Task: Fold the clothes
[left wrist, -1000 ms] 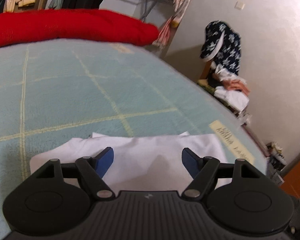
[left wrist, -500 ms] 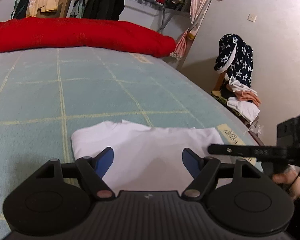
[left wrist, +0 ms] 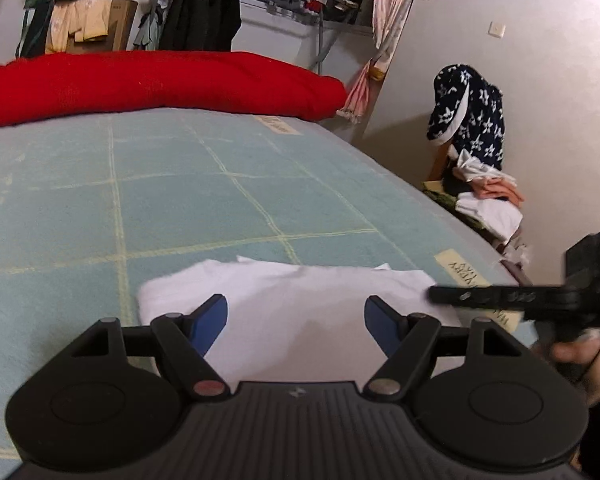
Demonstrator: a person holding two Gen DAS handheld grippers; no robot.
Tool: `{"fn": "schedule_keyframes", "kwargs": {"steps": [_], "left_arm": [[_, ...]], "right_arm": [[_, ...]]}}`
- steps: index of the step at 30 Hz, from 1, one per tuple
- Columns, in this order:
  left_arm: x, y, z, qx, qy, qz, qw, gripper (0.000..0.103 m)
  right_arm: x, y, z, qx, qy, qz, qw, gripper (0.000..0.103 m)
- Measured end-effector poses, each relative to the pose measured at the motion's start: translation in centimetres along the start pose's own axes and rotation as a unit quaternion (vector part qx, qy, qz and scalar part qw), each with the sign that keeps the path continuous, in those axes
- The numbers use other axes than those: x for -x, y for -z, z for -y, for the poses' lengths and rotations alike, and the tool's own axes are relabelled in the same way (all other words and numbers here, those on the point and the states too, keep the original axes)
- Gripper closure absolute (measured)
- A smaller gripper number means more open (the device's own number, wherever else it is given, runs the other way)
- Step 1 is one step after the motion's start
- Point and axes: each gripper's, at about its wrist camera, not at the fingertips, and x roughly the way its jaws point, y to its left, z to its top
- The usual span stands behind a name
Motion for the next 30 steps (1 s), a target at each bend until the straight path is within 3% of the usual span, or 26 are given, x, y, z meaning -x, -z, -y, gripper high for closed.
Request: {"fn": "schedule_keyframes", "kwargs": {"steps": [2, 7, 10, 13, 15, 20, 24, 30], "left_arm": [[-0.1, -0.1, -0.3, -0.002, 0.003, -0.004, 1.0000, 0.028], [-2.2, -0.7, -1.4, -0.001, -0.015, -0.019, 0.9997, 0.028], [-4.3, -1.1, -2.5, 0.018, -0.010, -0.025, 0.9995, 0.028], [-5.5, -1.9, -2.9, 0.015, -0.022, -0.025, 0.9993, 0.029], [-5.9, -2.5, -3.0, 0.015, -0.031, -0.024, 0.9991, 0.029], [-2.5, -2.4, -1.9, 0.010, -0.028, -0.015, 0.9994, 0.028], [0.6, -0.6, -0.5, 0.010, -0.026, -0.034, 0.9990, 0.028], [2.9, 3.9, 0.9, 0.042, 0.006, -0.070, 0.9966, 0.026]], "right_arm": [[1.0, -0.3, -1.2, 0.026, 0.009, 0.016, 1.000, 0.079], [2.3, -0.9, -4.8, 0.101, 0.005, 0.041, 0.994, 0.064], [0.4, -0.4, -5.7, 0.107, -0.044, 0.000, 0.993, 0.057], [-1.9, 0.9, -5.5, 0.114, -0.012, -0.040, 0.993, 0.059], [-1.8, 1.0, -5.1, 0.100, -0.014, -0.038, 0.994, 0.059], [-0.1, 0.5, -5.7, 0.093, -0.025, -0.025, 0.995, 0.057], [0.8, 1.4, -7.0, 0.114, -0.062, -0.039, 0.991, 0.040], [0.6, 4.1, -6.5, 0.120, -0.030, -0.076, 0.989, 0.033]]}}
